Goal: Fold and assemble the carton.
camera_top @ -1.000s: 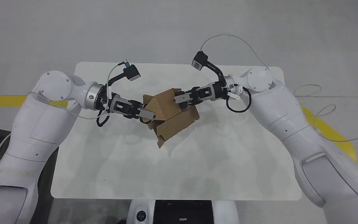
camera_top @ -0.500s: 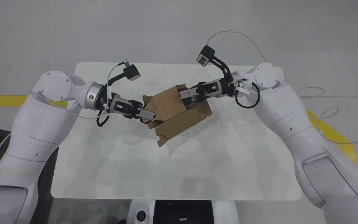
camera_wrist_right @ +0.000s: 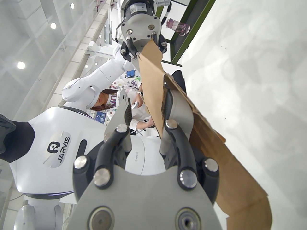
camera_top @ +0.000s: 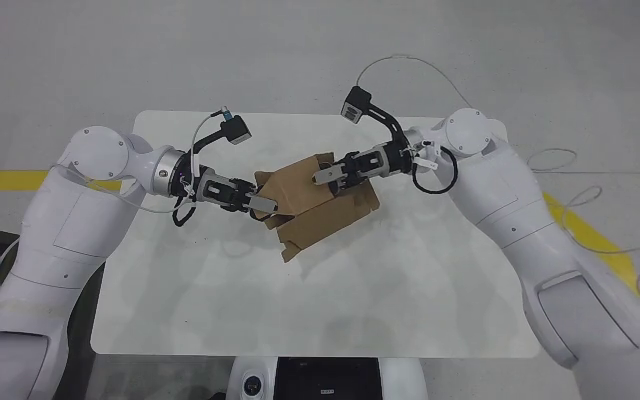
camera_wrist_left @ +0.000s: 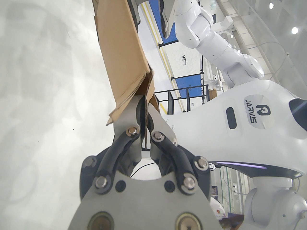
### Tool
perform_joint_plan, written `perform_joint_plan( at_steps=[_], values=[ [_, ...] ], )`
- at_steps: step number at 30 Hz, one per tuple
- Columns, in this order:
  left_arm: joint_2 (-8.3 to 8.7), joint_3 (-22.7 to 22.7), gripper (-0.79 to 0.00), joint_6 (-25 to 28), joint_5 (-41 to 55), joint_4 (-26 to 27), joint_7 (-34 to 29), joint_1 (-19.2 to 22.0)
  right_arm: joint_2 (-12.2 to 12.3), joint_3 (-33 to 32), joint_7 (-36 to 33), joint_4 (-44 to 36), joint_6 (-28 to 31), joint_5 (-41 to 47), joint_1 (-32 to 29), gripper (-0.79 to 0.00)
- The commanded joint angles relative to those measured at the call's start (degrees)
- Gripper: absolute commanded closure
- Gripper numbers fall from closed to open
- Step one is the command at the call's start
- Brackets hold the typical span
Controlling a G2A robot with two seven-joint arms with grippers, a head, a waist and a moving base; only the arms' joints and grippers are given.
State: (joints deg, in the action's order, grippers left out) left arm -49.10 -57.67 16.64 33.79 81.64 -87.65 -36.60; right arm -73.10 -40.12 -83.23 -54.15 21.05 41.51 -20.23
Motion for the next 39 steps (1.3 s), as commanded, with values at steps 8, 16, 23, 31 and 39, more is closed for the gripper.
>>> perform_joint_plan(
  at_steps=[8,16,23,31,39],
  values=[
    [0.0,0.0,0.0,0.0,0.0,0.0,0.0,0.0,-1.24,0.45,-0.19,1.84,-0.18,-0.01,0.8,-0.154],
    [0.0,0.0,0.0,0.0,0.0,0.0,0.0,0.0,-1.74,0.16,-0.63,2.9,-0.62,-0.38,0.81,0.0],
    [0.0,0.0,-0.785,0.0,0.0,0.0,0.0,0.0,-1.99,-0.35,-0.54,3.6,-0.54,-1.11,0.78,0.0],
    [0.0,0.0,-0.785,0.0,0.0,0.0,0.0,0.0,-1.83,-1.63,1.29,4.41,1.29,-3.82,0.73,0.0],
    [0.0,0.0,-0.785,0.0,0.0,0.0,0.0,0.0,-0.76,-4.07,5.63,1.87,2.04,-8.9,-0.82,0.0]
  ],
)
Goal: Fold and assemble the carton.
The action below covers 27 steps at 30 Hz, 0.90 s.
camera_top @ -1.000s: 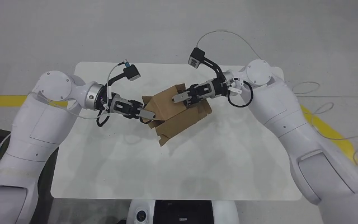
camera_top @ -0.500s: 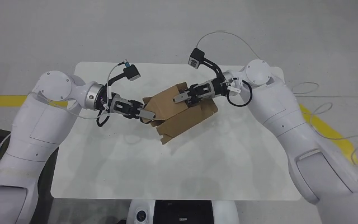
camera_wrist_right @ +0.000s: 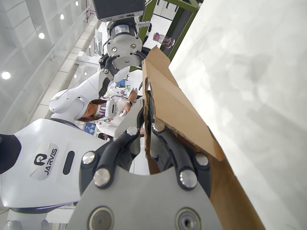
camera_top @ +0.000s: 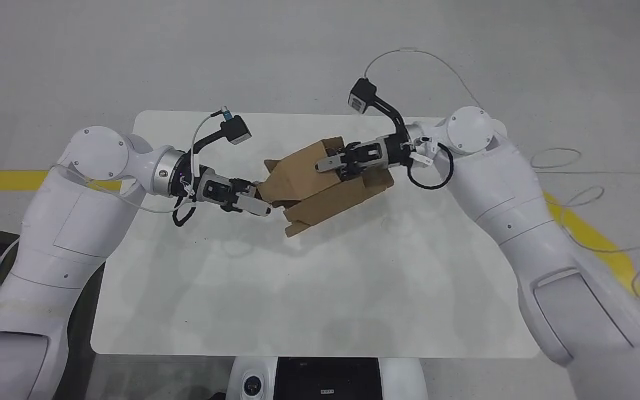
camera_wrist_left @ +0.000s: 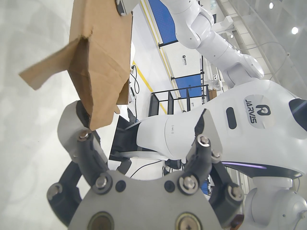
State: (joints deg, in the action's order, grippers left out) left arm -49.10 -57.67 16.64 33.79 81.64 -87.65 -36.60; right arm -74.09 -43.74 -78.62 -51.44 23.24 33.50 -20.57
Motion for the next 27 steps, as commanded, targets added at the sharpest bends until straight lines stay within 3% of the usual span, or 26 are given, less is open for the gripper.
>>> perform_joint_plan(
  at_steps=[1,13,20,27],
  values=[
    [0.0,0.0,-0.785,0.0,0.0,0.0,0.0,0.0,0.48,-0.8,1.8,-1.67,-0.4,-1.95,-0.88,0.0],
    [0.0,0.0,-0.785,0.0,0.0,0.0,0.0,0.0,4.74,-9.05,13.54,-18.52,-5.75,-14.47,-10.79,0.0],
    [0.0,0.0,-0.785,0.0,0.0,0.0,0.0,0.0,6.78,-13.63,16.76,-28.31,-9.36,-19.64,-17.5,0.0],
    [-0.03,0.02,-0.785,-0.26,-0.38,0.97,1.64,-0.61,7.53,-15.2,19.16,-33.22,-11.22,-22.66,-21.14,0.0]
  ],
)
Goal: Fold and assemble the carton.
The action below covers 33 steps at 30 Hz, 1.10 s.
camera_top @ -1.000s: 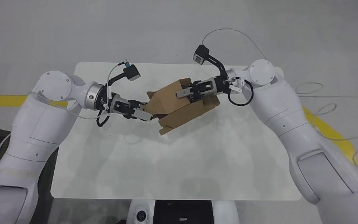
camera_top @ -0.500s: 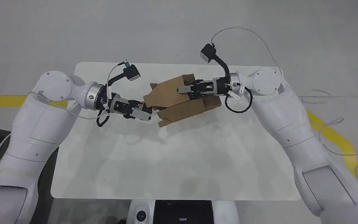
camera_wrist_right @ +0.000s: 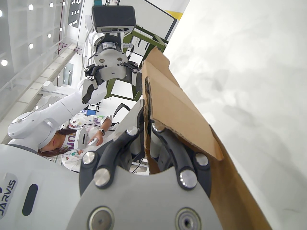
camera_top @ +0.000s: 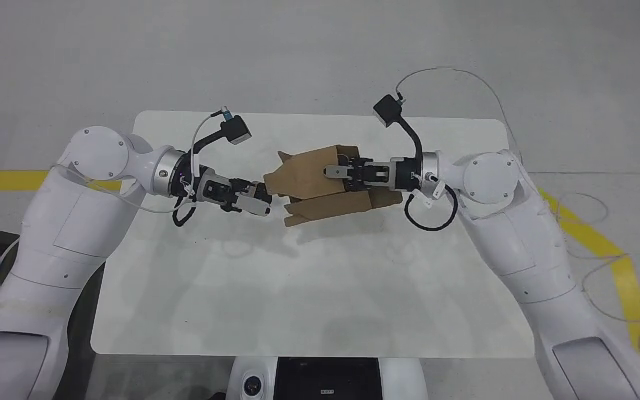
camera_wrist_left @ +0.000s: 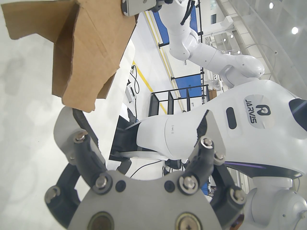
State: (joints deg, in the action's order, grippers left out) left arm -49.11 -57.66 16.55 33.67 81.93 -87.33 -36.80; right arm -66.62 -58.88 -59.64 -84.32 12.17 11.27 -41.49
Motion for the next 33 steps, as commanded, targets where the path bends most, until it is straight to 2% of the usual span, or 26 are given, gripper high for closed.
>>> perform_joint_plan(
  at_steps=[1,18,33],
  values=[
    [-0.01,-0.07,-0.785,-0.42,-0.47,1.39,1.9,-0.72,0.11,-0.11,0.45,-0.73,-0.32,-0.97,-0.48,0.0],
    [-0.08,-2.97,-0.785,-1.08,2.73,3.54,3.21,-1.06,0.05,0.75,3.91,-2.72,-1.42,-4.42,-1.9,0.0],
    [-1.67,0.11,-0.785,-1.41,1.52,3.32,6.15,1.05,-0.71,2.84,5.34,-3.58,-0.81,-4.01,-1.27,0.0]
  ],
)
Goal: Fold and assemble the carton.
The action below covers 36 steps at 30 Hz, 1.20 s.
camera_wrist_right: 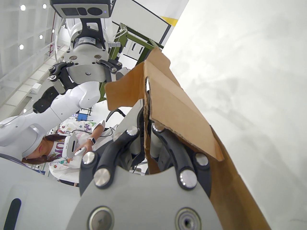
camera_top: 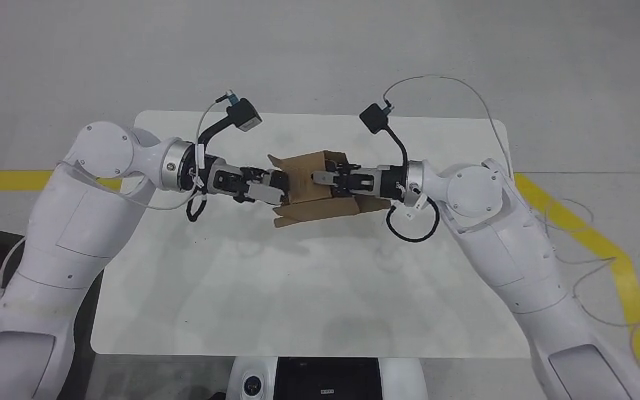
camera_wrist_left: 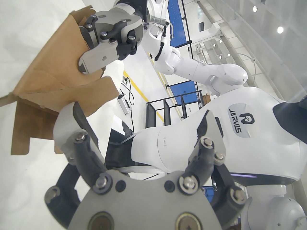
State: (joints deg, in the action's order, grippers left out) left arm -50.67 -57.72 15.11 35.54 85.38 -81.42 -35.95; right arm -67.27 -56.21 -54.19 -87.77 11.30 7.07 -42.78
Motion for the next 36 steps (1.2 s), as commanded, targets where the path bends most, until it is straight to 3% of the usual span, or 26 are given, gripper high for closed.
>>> perform_joint_plan(
  at_steps=[1,13,26,36],
  values=[
    [-0.18,0.3,-0.785,0.08,-0.55,-0.19,0.4,0.3,-0.12,0.34,-0.1,-0.28,0.07,0.38,0.02,0.0],
    [-0.61,0.06,-0.785,0.09,-1.2,-0.4,0.67,0.57,-0.48,0.81,1.01,-0.59,-0.29,0.77,-0.23,0.0],
    [-0.13,-2.68,-0.785,0.31,-1.78,-3.04,0.04,-1.3,0.99,-5.97,-1.97,-0.56,-0.31,2.86,-2.11,0.0],
    [-0.43,-2.51,-0.785,-0.06,-2.17,-3.58,0.23,-1.26,0.69,-3.22,-5.08,-1.86,-0.25,4.36,-2.37,0.0]
  ],
)
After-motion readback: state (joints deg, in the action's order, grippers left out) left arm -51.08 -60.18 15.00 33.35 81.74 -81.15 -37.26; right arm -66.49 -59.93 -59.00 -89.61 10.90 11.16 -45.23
